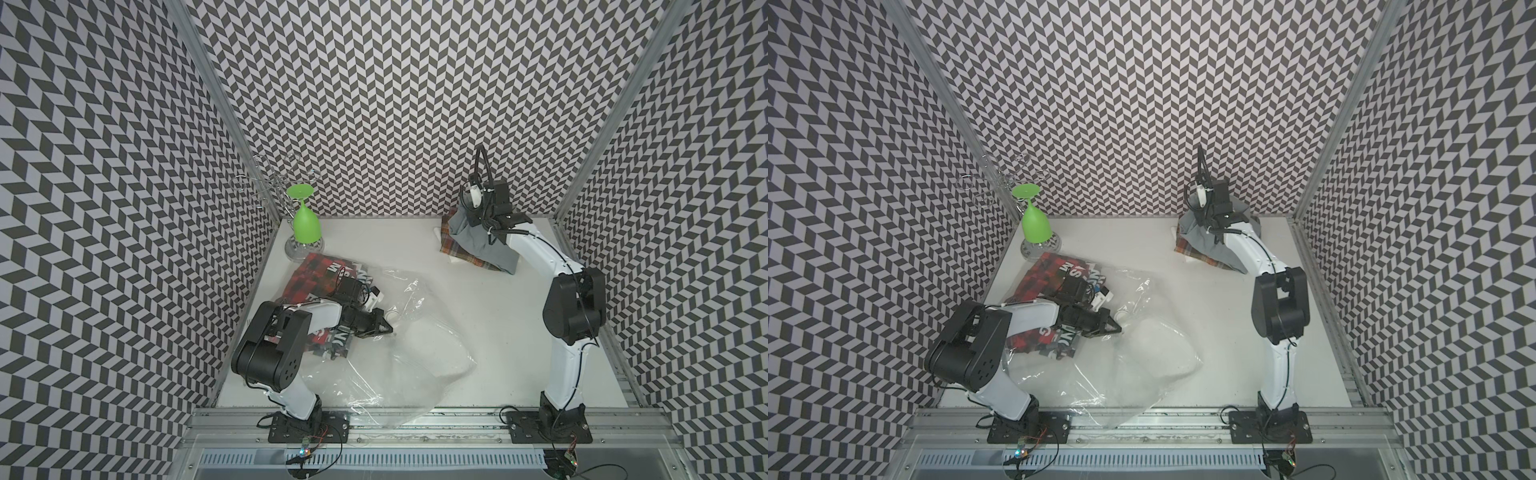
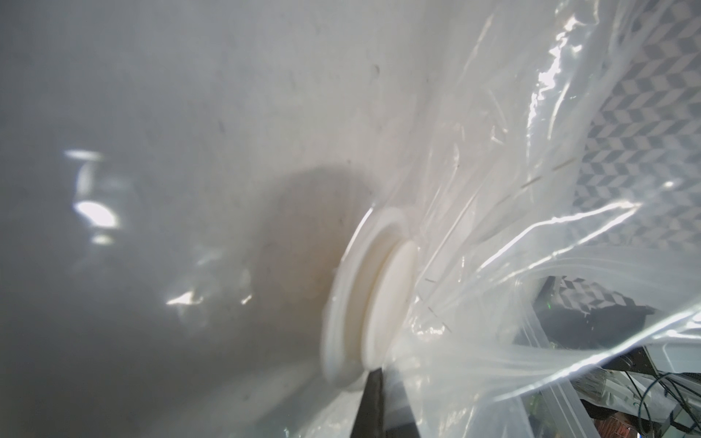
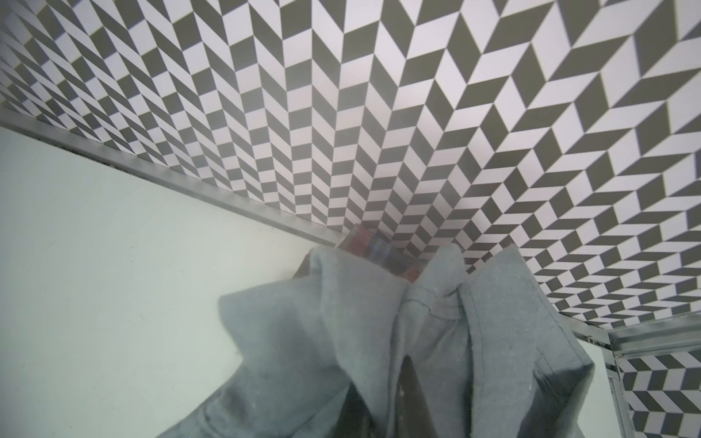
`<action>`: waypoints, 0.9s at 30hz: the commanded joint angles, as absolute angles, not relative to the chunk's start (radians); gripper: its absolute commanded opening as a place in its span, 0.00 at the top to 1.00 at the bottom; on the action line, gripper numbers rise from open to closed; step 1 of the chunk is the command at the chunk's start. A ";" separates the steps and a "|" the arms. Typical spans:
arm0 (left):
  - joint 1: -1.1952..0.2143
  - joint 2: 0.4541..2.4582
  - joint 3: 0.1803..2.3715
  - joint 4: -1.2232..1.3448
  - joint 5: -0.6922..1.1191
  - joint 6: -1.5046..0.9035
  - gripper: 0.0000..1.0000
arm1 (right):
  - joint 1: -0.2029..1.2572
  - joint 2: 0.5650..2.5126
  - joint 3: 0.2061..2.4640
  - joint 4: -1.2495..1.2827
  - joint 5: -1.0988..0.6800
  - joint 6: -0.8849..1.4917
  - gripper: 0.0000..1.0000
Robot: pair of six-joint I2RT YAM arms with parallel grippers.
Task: Take the shirt out of the vacuum bag
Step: Place the shirt at the center of the board.
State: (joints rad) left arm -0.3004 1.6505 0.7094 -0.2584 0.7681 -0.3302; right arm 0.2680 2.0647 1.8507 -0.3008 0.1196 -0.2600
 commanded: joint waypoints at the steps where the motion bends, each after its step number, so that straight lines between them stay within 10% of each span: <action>1: -0.295 1.667 0.693 -0.270 0.759 -0.314 1.00 | 0.285 2.131 1.930 -0.287 0.131 -0.299 1.00; 3: -0.294 1.667 0.693 -0.272 0.757 -0.314 1.00 | 0.287 2.169 1.967 -0.302 0.132 -0.282 0.98; 7: -0.294 1.666 0.693 -0.276 0.753 -0.313 1.00 | 0.285 2.217 2.030 -0.307 0.112 -0.222 0.33; 10: -0.294 1.667 0.695 -0.280 0.752 -0.311 1.00 | 0.283 2.225 2.097 -0.323 0.083 -0.151 0.15; 18: -0.297 1.650 0.706 -0.284 0.737 -0.325 1.00 | 0.172 2.086 2.088 -0.351 -0.223 0.153 0.05; 27: -0.374 1.616 0.855 -0.300 0.738 -0.421 1.00 | 0.076 1.756 1.540 -0.239 -0.661 0.355 0.03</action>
